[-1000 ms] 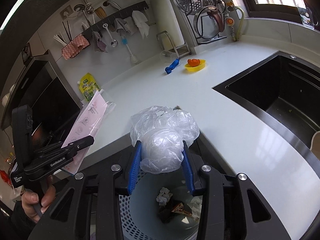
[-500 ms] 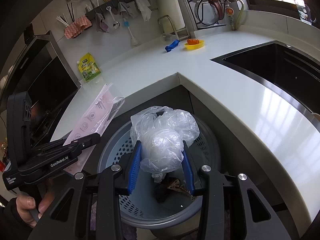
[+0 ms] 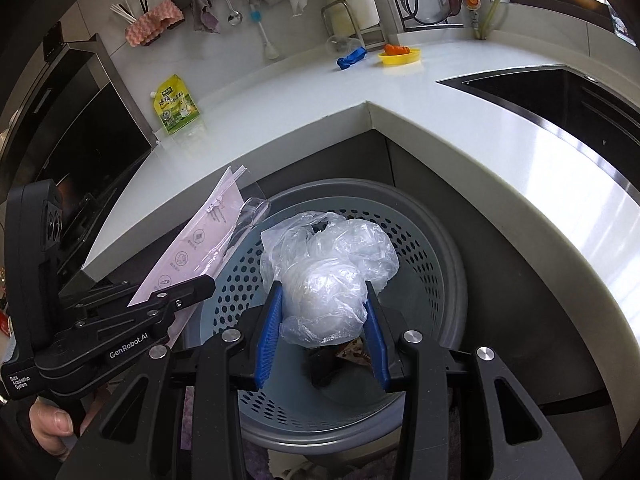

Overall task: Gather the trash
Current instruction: 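Open both tools to drop the receipt and bags into the bin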

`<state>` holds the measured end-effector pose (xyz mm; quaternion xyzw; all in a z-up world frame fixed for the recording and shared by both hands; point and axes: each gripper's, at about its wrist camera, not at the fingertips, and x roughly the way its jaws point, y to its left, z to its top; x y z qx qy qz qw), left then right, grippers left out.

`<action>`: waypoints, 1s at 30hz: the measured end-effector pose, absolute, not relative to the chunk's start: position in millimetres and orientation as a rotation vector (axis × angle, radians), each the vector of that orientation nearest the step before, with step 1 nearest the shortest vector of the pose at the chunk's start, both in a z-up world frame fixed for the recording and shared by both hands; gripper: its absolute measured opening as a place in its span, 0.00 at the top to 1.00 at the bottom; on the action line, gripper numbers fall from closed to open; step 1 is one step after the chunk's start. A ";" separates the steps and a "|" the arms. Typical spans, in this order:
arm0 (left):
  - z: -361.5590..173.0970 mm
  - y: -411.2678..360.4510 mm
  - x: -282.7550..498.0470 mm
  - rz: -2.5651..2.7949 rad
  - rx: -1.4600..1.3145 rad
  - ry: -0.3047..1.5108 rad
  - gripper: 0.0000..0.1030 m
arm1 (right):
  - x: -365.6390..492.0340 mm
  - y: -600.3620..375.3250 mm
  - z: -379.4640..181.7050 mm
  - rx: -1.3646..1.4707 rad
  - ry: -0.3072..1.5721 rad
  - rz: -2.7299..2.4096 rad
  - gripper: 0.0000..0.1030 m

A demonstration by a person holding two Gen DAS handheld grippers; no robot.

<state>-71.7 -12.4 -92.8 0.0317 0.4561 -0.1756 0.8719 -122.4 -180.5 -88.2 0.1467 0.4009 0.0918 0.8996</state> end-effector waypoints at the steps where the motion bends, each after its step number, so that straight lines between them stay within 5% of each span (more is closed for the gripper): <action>1: -93.8 -12.5 -71.4 -0.366 0.065 0.958 0.87 | -121.9 -180.6 -89.5 0.303 0.833 0.189 0.64; 12: -102.4 -17.1 -70.9 -0.360 0.081 0.977 0.84 | -119.0 -180.4 -99.4 0.281 0.868 0.168 0.63; 17: -100.4 -14.2 -69.4 -0.342 0.066 0.971 0.51 | -119.8 -186.5 -98.5 0.290 0.851 0.153 0.45; 30: -101.8 -9.3 -65.5 -0.316 0.052 0.961 0.35 | -120.7 -194.1 -98.0 0.312 0.832 0.140 0.43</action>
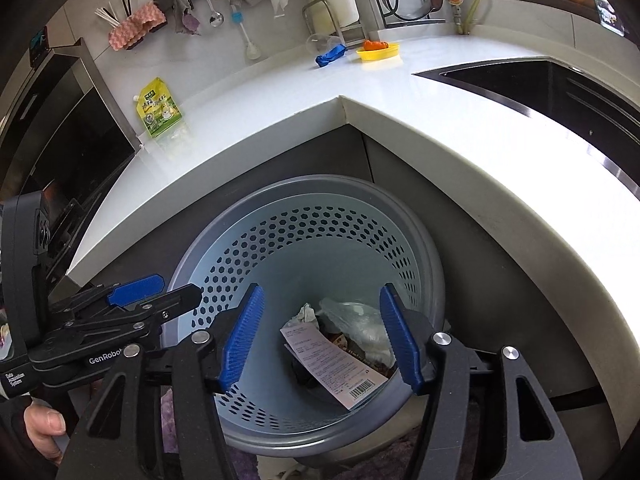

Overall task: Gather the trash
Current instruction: 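Open both tools to drop the receipt and bags into the bin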

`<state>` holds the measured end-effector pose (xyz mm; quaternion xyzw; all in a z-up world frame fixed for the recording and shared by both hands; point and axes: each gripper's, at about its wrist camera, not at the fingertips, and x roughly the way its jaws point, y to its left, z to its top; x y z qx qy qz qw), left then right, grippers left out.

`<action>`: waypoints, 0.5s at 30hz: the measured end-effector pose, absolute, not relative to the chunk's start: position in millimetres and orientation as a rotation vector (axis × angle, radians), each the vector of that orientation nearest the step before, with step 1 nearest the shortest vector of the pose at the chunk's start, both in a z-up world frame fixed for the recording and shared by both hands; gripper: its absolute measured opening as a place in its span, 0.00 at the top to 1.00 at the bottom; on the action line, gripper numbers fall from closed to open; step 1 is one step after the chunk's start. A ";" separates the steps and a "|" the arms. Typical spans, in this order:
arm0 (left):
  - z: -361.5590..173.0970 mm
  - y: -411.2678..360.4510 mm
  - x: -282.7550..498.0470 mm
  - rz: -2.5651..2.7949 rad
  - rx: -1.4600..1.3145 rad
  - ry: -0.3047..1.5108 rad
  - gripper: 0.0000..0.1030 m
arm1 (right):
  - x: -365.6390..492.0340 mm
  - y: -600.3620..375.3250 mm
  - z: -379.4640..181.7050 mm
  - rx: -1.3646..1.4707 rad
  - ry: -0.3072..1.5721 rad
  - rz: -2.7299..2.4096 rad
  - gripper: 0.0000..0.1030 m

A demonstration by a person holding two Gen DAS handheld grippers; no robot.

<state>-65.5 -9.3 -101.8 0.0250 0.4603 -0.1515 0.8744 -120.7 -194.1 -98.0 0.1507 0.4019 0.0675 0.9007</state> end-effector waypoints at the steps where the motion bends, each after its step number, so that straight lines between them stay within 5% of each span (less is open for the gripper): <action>1: -101.6 -8.5 -65.1 -0.314 0.051 0.959 0.33 | -120.4 -194.9 -98.2 0.316 0.830 0.139 0.43; 15: -93.4 2.4 -62.8 -0.273 0.034 0.896 0.11 | -119.2 -191.9 -89.0 0.325 0.801 0.161 0.35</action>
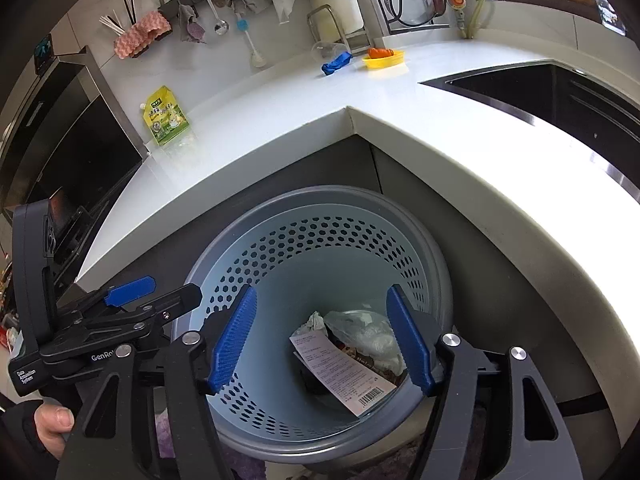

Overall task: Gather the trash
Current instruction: 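Open both tools to drop the receipt and bags into the bin, then move both tools back over the counter toward the orange toy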

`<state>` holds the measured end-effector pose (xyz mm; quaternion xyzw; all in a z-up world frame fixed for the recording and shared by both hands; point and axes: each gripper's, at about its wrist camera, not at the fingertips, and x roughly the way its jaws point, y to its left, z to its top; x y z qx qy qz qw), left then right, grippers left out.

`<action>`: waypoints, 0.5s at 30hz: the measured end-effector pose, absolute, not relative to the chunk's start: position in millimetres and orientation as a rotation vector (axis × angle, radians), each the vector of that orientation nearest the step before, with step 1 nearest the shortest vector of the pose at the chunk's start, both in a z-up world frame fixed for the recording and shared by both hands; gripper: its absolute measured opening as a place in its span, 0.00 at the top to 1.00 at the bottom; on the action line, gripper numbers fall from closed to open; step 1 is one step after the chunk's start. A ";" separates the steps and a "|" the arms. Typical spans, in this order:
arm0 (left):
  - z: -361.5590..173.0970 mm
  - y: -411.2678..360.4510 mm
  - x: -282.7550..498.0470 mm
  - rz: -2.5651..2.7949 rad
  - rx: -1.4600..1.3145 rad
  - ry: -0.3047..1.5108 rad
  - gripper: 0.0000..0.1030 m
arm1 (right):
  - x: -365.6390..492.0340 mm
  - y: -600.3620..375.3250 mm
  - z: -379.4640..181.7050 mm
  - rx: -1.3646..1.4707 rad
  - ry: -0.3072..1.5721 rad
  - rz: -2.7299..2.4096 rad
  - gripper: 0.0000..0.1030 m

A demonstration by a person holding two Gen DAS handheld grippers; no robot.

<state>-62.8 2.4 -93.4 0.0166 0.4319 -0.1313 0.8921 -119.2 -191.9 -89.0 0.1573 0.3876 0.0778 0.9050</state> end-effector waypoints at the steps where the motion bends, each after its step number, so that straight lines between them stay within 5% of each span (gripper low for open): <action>1: -90.5 3.0 -63.7 -0.269 0.038 0.882 0.11 | -119.7 -191.3 -86.8 0.320 0.792 0.162 0.34; 15: -64.4 11.1 -69.7 -0.261 0.019 0.802 0.06 | -124.2 -187.2 -62.7 0.296 0.738 0.165 0.26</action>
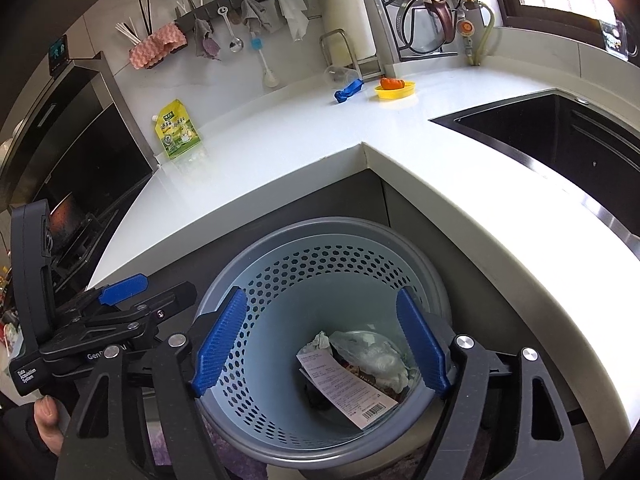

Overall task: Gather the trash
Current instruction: 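Move both tools back over the counter toward the orange toy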

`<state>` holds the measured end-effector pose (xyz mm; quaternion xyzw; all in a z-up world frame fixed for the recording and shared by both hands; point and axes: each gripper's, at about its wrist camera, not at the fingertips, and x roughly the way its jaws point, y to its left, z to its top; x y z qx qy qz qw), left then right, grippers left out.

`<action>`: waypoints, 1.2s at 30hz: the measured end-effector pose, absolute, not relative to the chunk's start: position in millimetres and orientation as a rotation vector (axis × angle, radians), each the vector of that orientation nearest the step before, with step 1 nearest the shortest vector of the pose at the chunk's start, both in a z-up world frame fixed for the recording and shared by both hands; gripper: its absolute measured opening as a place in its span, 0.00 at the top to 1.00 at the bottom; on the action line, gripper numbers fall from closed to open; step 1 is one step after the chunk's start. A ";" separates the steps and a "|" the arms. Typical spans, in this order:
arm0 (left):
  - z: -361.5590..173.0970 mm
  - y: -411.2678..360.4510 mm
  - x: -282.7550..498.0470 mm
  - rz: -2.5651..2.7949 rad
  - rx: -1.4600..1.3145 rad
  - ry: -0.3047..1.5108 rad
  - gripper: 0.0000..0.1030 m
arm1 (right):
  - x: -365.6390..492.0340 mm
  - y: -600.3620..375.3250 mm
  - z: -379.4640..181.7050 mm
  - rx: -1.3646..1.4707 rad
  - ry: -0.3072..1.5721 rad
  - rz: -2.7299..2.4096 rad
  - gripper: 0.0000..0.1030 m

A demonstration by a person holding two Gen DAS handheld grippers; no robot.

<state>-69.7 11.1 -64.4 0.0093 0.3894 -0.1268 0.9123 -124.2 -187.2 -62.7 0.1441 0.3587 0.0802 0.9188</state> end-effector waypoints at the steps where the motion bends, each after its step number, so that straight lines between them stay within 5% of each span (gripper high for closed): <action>1: -62.7 12.1 -70.0 -0.260 0.018 0.795 0.06 | -123.8 -186.9 -61.1 0.294 0.735 0.161 0.25; 18: -20.7 31.3 -33.5 -0.200 -0.014 0.666 0.06 | -98.9 -196.3 -24.1 0.247 0.641 0.123 0.25; 36: 28.9 17.5 82.6 -0.191 0.012 0.565 0.06 | 23.1 -239.4 18.5 0.201 0.602 0.050 0.25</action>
